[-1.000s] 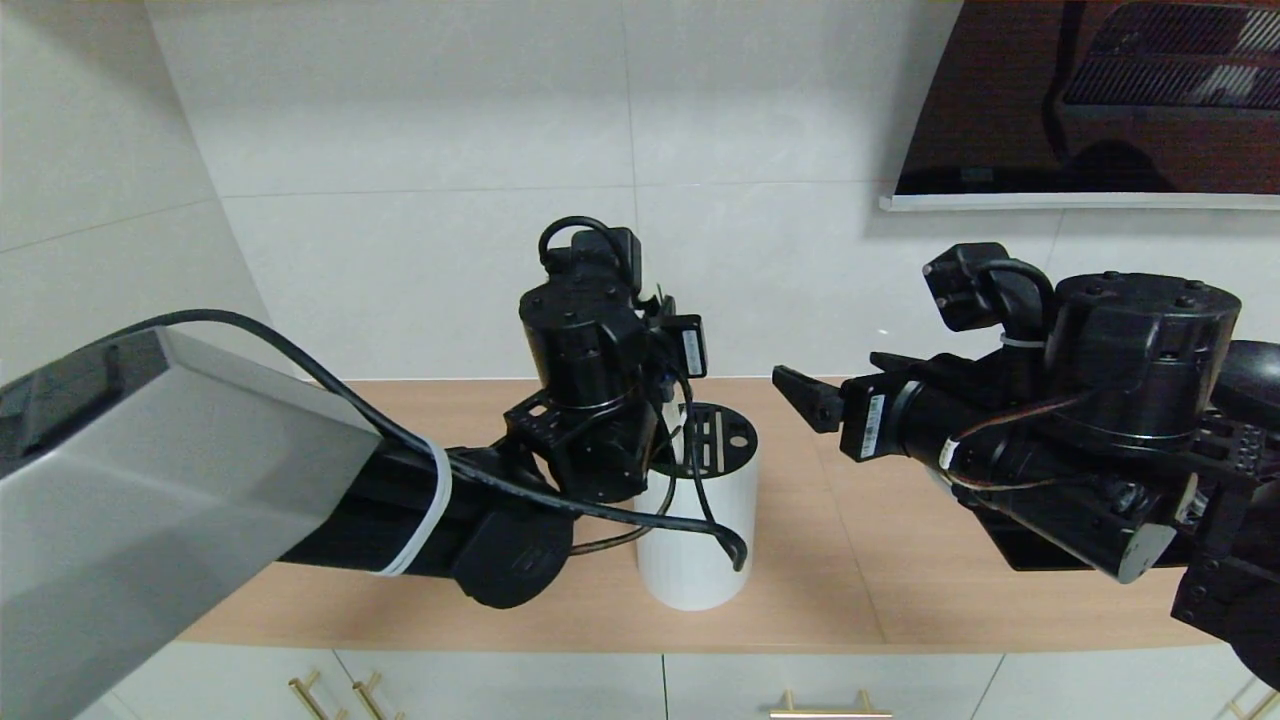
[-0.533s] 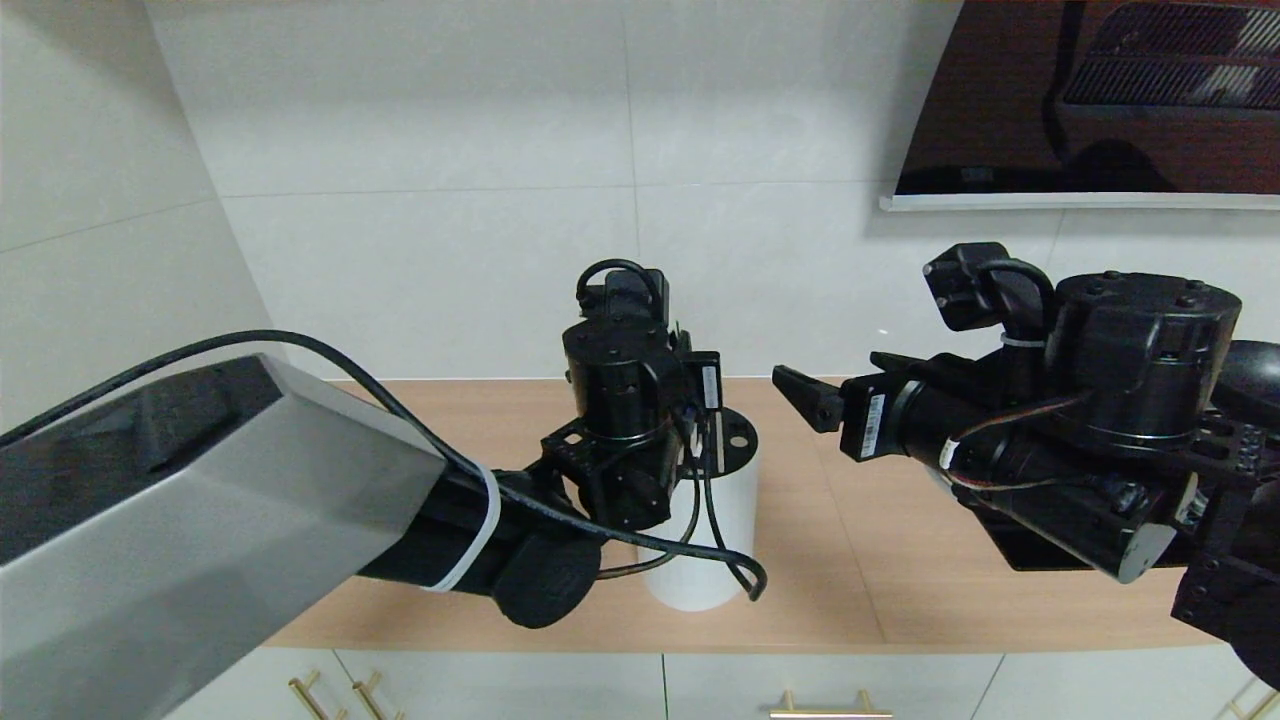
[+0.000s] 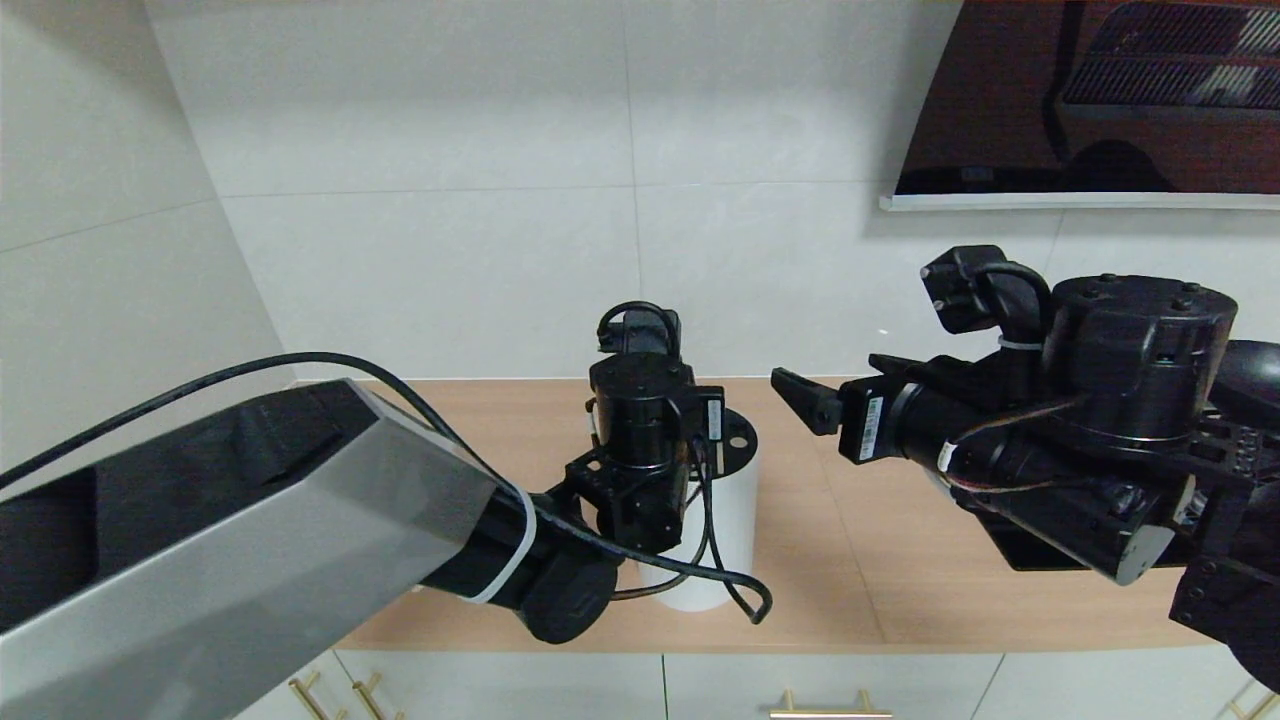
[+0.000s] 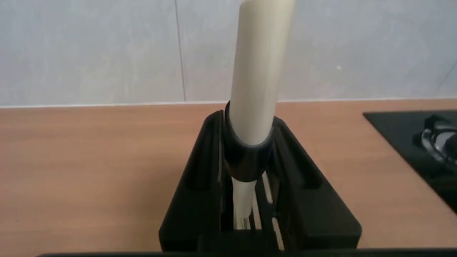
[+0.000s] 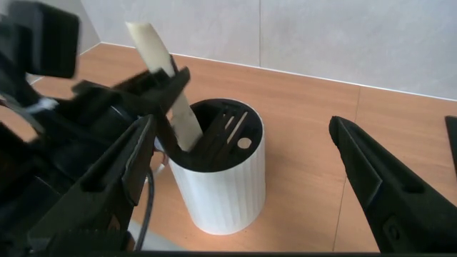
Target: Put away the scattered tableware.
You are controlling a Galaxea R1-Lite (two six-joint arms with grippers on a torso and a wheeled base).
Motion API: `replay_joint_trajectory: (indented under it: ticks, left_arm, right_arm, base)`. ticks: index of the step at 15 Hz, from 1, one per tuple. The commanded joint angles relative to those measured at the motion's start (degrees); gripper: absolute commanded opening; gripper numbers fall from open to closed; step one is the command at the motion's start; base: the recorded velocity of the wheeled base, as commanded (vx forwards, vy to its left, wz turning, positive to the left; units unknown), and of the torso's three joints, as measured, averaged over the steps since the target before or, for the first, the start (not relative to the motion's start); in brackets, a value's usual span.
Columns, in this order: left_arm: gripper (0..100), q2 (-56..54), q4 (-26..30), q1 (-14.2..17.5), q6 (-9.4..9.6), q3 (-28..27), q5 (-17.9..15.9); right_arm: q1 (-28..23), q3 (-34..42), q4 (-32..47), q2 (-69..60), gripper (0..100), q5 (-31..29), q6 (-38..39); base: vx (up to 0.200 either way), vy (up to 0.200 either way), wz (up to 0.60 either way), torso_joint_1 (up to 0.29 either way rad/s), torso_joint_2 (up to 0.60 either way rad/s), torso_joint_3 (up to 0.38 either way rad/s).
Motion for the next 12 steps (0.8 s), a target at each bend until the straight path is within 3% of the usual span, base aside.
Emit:
replay_joint_trajectory:
  ticks: [1,10,11,12]
  left_arm:
    - [0,0.82,0.05,0.00,-0.04,0.71,0.03]
    - [0,1.61,0.05,-0.44,-0.92,2.11,0.03]
    - [100,1.61,-0.04,-0.44,-0.92,2.11,0.03]
    - [100,1.61,-0.04,-0.44,-0.92,2.11,0.03]
  right_arm:
    - [-0.01,-0.02,0.02,0.08,100,-0.01,-0.01]
    - [-0.01,-0.02,-0.25,0.08,100,-0.01,0.08]
    - [-0.01,-0.02,-0.25,-0.01,100,-0.01,0.08]
    - [-0.01,-0.02,-0.25,-0.01,100,-0.01,0.08]
  base:
    - [0.000,0.000,0.00,0.000,0.00,0.000]
    - [0.000,0.000,0.00,0.000,0.00,0.000]
    - [0.000,0.000,0.00,0.000,0.00,0.000]
    - [0.000,0.000,0.00,0.000,0.00,0.000]
